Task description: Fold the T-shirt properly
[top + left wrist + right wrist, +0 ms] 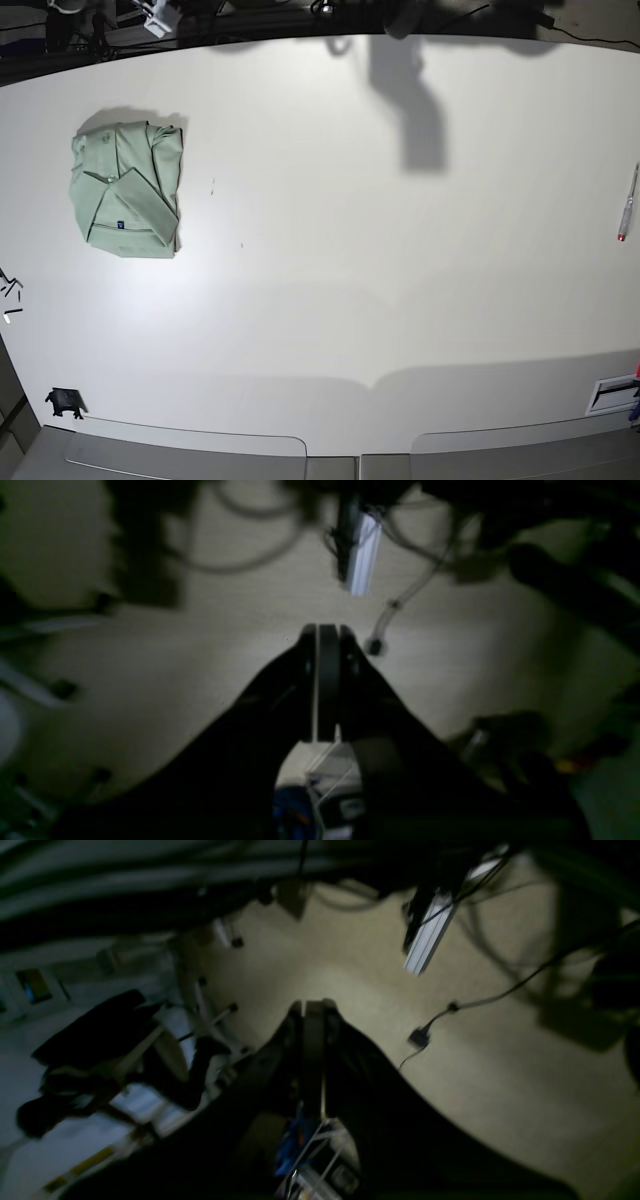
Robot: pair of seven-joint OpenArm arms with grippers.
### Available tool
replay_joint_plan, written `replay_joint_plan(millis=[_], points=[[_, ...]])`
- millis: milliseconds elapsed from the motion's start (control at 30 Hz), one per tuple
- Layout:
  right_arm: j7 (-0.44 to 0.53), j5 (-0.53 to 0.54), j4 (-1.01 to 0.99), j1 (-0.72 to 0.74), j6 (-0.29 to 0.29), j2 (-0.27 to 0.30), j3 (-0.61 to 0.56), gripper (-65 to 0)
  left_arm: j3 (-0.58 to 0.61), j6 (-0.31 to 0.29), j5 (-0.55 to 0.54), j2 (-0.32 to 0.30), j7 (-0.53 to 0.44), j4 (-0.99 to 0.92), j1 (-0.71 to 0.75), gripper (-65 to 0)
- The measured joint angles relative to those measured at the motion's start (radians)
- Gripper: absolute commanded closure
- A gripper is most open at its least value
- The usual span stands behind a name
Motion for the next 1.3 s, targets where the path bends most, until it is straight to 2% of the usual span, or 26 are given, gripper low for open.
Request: replay_joint_plan(millis=[133,233,333,400,500,600,700,767,867,933,1067,1167,1200,1267,1300], points=[[0.003,-0.013,-0.090,0.006,0.004,0.000,-0.083,0.0,0.084,-0.029,-0.001,0.011,-0.039,-0.193,-0.036,0.0],[0.006,-0.044,-0.201,0.069,0.003,0.002,-0.198,0.0,0.166,-0.027,0.002,0.076,-0.066,-0.330,-0.164,0.0],[0.014,-0.119,-0.350,0.171,0.003,-0.001,-0.340,0.0,0.247,-0.043,-0.011,0.136,-0.098,-0.481,-0.291,0.0],[0.047,-0.172,-0.472,0.244,0.004,-0.001,-0.438,0.0,0.290,-0.032,-0.004,0.174,-0.127,-0.589,-0.358,0.0],[0.183,-0.264,-0.668,0.367,0.001,-0.003,-0.580,0.0,0.354,-0.027,0.090,0.209,-0.175,-0.726,-0.449,0.0],[0.407,-0.444,-0.859,0.507,-0.002,-0.012,-0.712,0.0,0.417,-0.032,0.216,0.238,-0.289,-0.845,-0.541,0.0],[0.611,-0.631,-1.012,0.655,-0.005,-0.062,-0.803,0.0,0.466,-0.037,0.303,0.238,-0.424,-0.942,-0.620,0.0],[0.662,-0.692,-1.090,0.731,-0.005,-0.107,-0.840,0.0,0.485,-0.030,0.344,0.233,-0.459,-0.996,-0.661,0.0],[0.705,-0.734,-1.176,0.804,-0.002,-0.182,-0.877,0.0,0.491,-0.031,0.383,0.229,-0.461,-1.069,-0.706,0.0],[0.784,-0.750,-1.205,0.826,-0.088,-0.218,-0.882,0.0,0.491,-0.027,0.422,0.230,-0.502,-1.115,-0.732,0.0],[0.849,-0.712,-1.228,0.833,-0.322,-0.277,-0.885,0.0,0.491,-0.023,0.473,0.233,-0.611,-1.181,-0.762,0.0],[0.864,-0.722,-1.233,0.826,-0.494,-0.322,-0.885,0.0,0.492,0.046,0.504,0.232,-0.642,-1.198,-0.767,0.0],[0.900,-0.722,-1.232,0.827,-0.543,-0.335,-0.885,0.0,0.492,0.074,0.522,0.232,-0.651,-1.204,-0.770,0.0],[0.938,-0.721,-1.229,0.834,-0.609,-0.355,-0.885,0.0,0.492,0.123,0.539,0.232,-0.680,-1.217,-0.777,0.0],[0.942,-0.722,-1.229,0.834,-0.623,-0.359,-0.885,0.0,0.491,0.132,0.545,0.232,-0.687,-1.224,-0.783,0.0]])
